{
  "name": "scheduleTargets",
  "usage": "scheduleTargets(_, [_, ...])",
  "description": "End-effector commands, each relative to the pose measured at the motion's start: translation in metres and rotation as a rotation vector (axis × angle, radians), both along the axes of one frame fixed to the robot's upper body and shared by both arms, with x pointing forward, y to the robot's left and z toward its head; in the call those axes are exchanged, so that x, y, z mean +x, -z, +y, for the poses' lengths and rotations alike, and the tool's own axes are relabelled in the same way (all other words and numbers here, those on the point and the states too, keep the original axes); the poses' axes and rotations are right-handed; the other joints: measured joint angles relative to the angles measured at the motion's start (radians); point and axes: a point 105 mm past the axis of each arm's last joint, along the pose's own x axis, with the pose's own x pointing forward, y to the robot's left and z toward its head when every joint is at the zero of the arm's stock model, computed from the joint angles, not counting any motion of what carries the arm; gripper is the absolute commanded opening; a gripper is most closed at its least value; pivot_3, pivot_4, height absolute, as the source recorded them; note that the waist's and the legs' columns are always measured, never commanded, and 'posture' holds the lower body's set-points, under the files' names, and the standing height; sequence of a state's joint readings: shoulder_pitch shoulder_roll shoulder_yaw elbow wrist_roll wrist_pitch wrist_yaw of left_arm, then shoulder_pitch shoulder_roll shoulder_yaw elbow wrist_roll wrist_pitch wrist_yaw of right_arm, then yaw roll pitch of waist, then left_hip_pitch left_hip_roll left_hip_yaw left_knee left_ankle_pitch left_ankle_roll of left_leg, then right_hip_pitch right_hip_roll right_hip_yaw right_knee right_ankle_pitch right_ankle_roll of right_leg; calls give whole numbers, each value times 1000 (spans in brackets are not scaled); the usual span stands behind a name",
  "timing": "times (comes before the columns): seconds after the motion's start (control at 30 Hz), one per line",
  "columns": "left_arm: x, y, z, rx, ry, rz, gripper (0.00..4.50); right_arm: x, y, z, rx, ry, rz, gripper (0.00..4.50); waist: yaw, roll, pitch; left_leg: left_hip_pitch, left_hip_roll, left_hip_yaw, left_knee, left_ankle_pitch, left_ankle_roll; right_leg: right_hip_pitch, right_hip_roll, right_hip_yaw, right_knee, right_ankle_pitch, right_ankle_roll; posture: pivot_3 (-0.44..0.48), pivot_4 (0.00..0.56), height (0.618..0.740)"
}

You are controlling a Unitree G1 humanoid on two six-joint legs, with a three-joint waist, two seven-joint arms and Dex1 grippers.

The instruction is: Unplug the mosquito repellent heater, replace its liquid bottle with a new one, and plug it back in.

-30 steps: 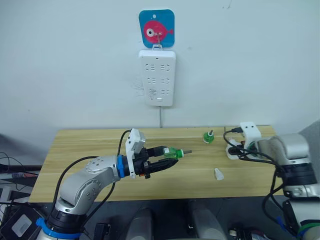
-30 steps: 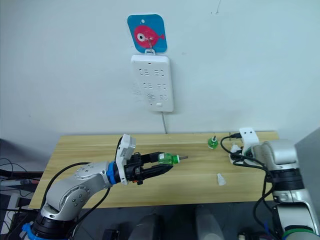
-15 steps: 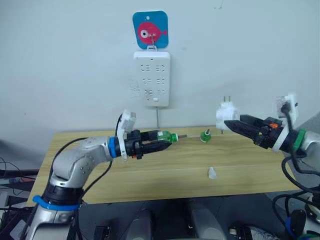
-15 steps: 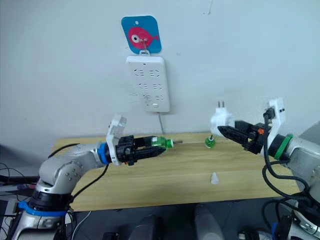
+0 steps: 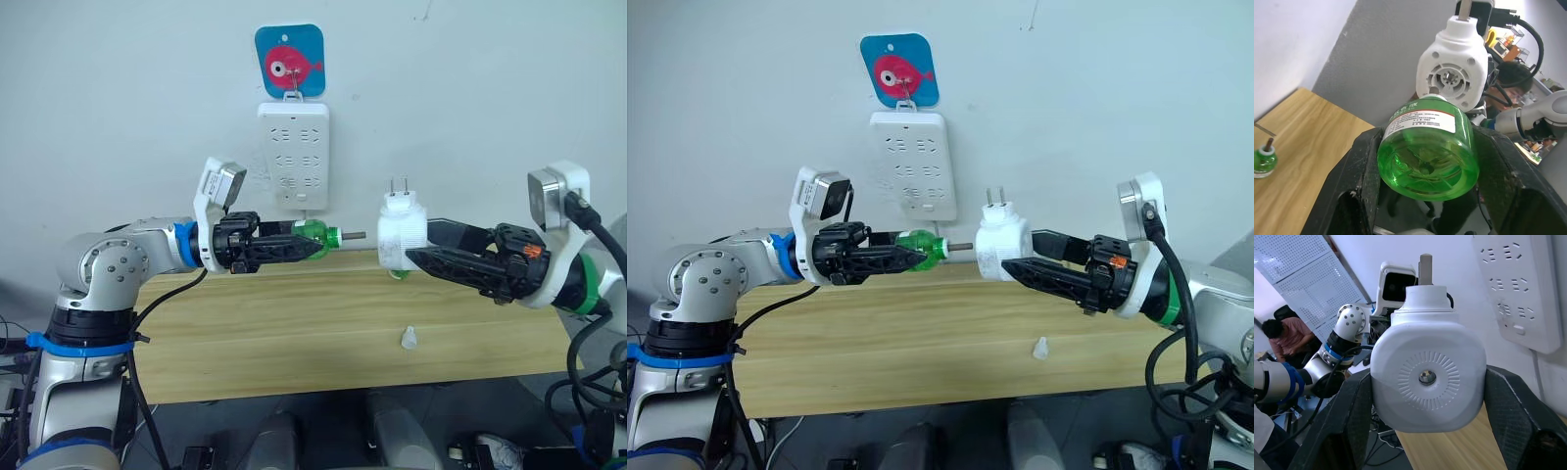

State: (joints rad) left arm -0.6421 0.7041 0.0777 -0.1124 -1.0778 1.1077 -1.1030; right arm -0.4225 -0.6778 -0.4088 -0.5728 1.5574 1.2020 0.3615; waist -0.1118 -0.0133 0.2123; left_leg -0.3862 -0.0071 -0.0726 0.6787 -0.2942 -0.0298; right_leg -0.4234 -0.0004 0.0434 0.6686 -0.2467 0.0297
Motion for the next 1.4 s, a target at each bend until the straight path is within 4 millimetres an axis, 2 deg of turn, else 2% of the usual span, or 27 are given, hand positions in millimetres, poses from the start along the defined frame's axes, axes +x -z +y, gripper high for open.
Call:
scheduleTargets(0.03, [-8, -10, -2, -25, 31, -36, 2388, -5, -9, 3, 38, -17, -30, 2904, 0, 0, 0, 0, 0, 0, 0, 0, 0, 0, 0, 0, 1, 0, 0, -156, 117, 740])
scheduleTargets(0.37, [-11, -10, -7, -39, 46, -28, 2388, -8, -3, 8, 22, -28, -6, 2904, 3, -1, 0, 4, 0, 1, 2, 1, -1, 0, 0, 2, 9, 0, 1, -155, 119, 740])
scheduleTargets(1.03, [-10, 1, -14, -5, 45, -52, 2388, -9, 3, 12, -20, -34, -19, 2904, 5, -1, -1, 5, 0, 1, 2, 1, -2, 0, 1, 2, 10, 0, 0, -157, 121, 740])
scheduleTargets(1.4, [-11, -2, -20, -33, 63, -58, 2388, -15, 8, 19, -51, -69, -22, 2904, 5, -2, -2, 5, 0, 1, 3, 1, -2, 0, 1, 2, 11, 0, 0, -167, 126, 740])
